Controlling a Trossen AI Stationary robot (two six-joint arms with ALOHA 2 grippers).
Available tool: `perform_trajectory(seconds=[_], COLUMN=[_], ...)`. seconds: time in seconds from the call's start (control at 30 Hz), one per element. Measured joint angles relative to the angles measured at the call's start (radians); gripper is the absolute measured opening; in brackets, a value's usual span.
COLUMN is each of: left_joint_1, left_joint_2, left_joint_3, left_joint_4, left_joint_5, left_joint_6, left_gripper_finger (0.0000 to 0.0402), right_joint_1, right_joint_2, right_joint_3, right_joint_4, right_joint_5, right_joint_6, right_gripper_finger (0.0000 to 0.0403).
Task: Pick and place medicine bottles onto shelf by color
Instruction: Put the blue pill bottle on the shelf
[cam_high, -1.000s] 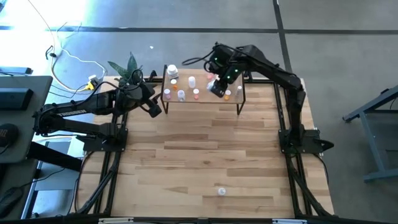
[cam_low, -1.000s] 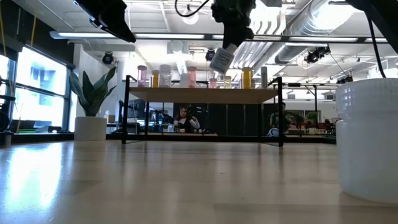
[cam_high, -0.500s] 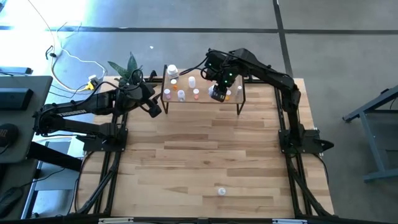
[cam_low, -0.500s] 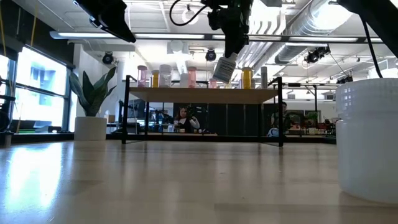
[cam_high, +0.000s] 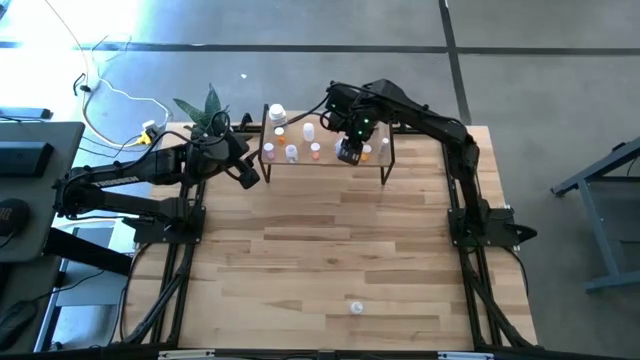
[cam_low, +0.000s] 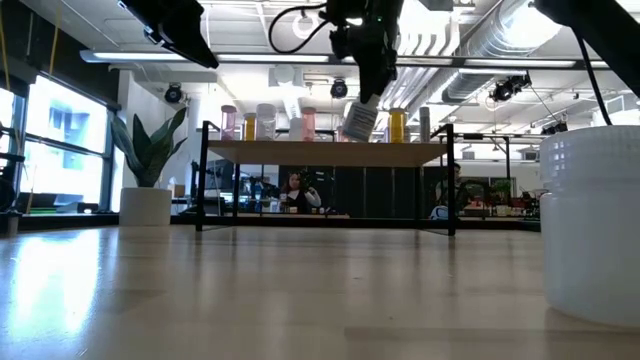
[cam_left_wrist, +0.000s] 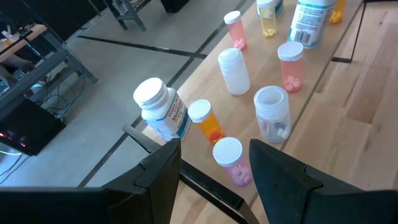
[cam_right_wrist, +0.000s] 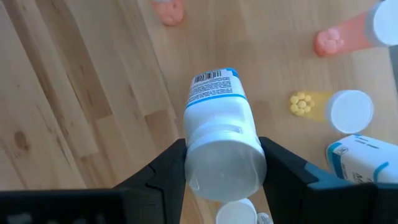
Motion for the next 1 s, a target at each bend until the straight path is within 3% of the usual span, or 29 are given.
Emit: perform_trajectory(seconds=[0.3,0.67,1.0], left_joint_1=[0.0,0.0,0.0], left_joint_2=[0.0,0.0,0.0], left_joint_3=[0.0,0.0,0.0], left_joint_4=[0.0,0.0,0.0], left_joint_5=[0.0,0.01,0.019], left_joint_6=[0.0,0.0,0.019], left_gripper_finger=[0.018,0.018,0.018], right_joint_1=[0.0,0.0,0.0], right_joint_2=[0.007,0.008,0.008], right_joint_3=[0.0,0.0,0.0], right_joint_4=[-0.009,0.005,0.035], right_joint_5=[-0.003,0.016,0.067], right_joint_6=[0.015,0.009,0.006], right_gripper_finger=[0.0152,0.0207,0.0219])
